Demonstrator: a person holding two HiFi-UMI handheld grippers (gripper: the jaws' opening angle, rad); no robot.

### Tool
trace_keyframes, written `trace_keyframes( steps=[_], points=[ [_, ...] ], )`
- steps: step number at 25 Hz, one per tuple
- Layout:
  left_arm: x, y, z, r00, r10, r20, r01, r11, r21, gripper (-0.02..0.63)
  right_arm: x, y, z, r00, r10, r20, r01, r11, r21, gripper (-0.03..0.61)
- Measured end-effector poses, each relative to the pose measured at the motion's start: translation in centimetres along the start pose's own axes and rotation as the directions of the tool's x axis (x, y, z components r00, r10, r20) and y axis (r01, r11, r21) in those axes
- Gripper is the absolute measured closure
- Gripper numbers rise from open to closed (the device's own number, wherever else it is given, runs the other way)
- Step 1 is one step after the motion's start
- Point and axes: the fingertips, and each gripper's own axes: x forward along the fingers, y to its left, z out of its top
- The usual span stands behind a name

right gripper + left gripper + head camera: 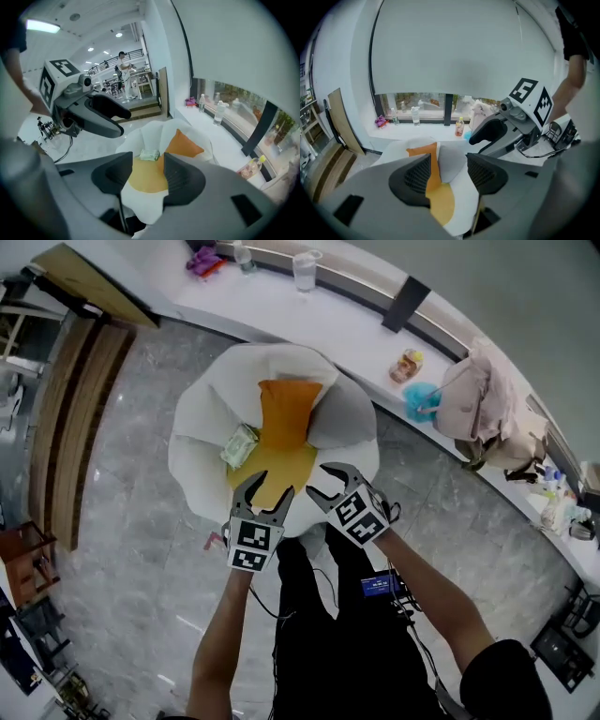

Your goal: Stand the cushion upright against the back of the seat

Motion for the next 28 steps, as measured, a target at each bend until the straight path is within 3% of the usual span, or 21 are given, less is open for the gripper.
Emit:
trace_keyframes(
  steps=[11,13,15,24,28],
  points=[
    [-8.3,-3.8,8.1,0.984,0.070,0.166,-0.057,0.995,-0.082,0.421,-11.2,3.1,7.1,0.980,0.022,0.199,-0.010,0.998,-0.062,0.502],
    [-9.5,-4.3,9.2,0.978,0.082,0.194,-0.065,0.994,-0.091,0.503,-12.7,3.5,7.8,0.973,0.034,0.230,-0.017,0.997,-0.073,0.522],
    [-10.4,-5.0,10.1,0.973,0.090,0.212,-0.071,0.993,-0.094,0.520,-13.9,3.7,8.2,0.965,0.048,0.258,-0.028,0.996,-0.080,0.537],
    [-14.8,-7.4,12.2,0.944,0.148,0.295,-0.107,0.983,-0.149,0.598,-20.0,4.7,10.5,0.912,0.096,0.399,-0.075,0.995,-0.069,0.561],
    [-16.6,-8.3,11.6,0.936,0.170,0.309,-0.116,0.976,-0.185,0.600,-21.9,5.5,10.7,0.885,0.119,0.450,-0.109,0.993,-0.048,0.563]
  ],
)
